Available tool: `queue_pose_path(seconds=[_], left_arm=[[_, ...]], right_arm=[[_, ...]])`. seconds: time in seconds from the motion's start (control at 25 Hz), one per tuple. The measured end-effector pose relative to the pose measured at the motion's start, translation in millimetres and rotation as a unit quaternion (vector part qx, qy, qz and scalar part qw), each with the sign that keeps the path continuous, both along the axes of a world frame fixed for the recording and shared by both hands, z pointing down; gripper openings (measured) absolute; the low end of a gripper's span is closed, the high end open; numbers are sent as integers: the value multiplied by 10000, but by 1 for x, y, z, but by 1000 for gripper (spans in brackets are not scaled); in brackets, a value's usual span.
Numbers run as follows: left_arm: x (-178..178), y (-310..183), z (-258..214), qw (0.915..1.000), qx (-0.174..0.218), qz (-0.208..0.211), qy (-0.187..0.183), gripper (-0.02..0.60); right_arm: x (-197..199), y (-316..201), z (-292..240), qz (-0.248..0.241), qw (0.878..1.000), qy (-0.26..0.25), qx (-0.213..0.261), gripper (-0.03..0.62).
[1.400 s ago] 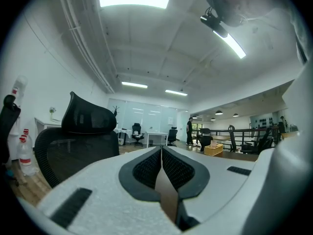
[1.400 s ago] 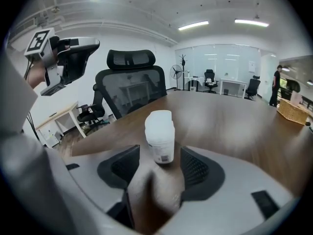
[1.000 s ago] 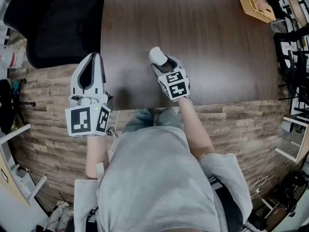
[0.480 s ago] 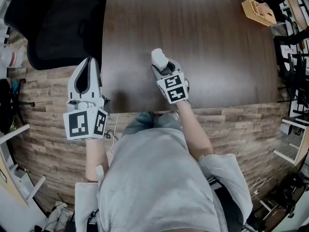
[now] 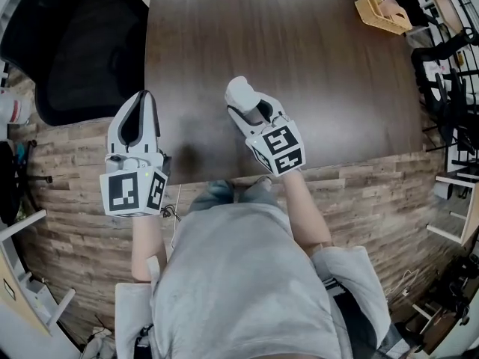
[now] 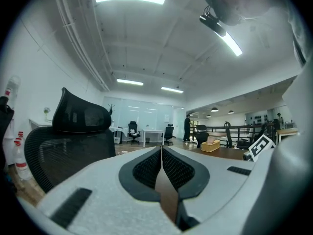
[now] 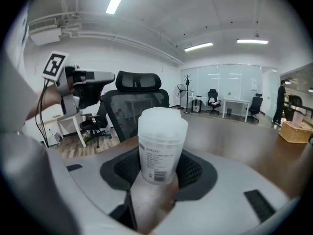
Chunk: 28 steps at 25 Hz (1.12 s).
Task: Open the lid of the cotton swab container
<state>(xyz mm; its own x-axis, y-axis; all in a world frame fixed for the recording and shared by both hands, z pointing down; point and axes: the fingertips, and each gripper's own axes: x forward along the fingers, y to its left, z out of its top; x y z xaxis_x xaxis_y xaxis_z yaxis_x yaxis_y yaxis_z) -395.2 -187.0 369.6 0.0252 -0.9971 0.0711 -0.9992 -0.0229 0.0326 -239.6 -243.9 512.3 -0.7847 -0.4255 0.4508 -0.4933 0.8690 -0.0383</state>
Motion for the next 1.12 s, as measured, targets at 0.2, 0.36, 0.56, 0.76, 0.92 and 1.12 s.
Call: queue_pose_path(seconds=[0.2, 0.36, 0.56, 0.76, 0.92, 1.12], left_arm=[[30, -12, -11, 9993, 132, 329, -85, 14], [60, -15, -24, 9964, 321, 782, -81, 14], [120, -17, -48, 9740, 715, 2146, -122, 15], [178, -9, -76, 9295, 1076, 3509, -355, 99], [222, -3, -84, 8972, 1074, 4241, -596, 169], [272, 12, -87, 8525, 1072, 5060, -759, 216]], right_arm=[[21, 2, -53, -115, 9994, -334, 39, 195], [40, 5, -87, -192, 9985, -318, 399, 196], [68, 13, -112, -489, 9971, -199, 552, 196], [93, 27, -129, -866, 9940, -148, 653, 195], [110, 41, -141, -1156, 9907, -113, 704, 196], [127, 59, -152, -1601, 9840, -29, 777, 196]])
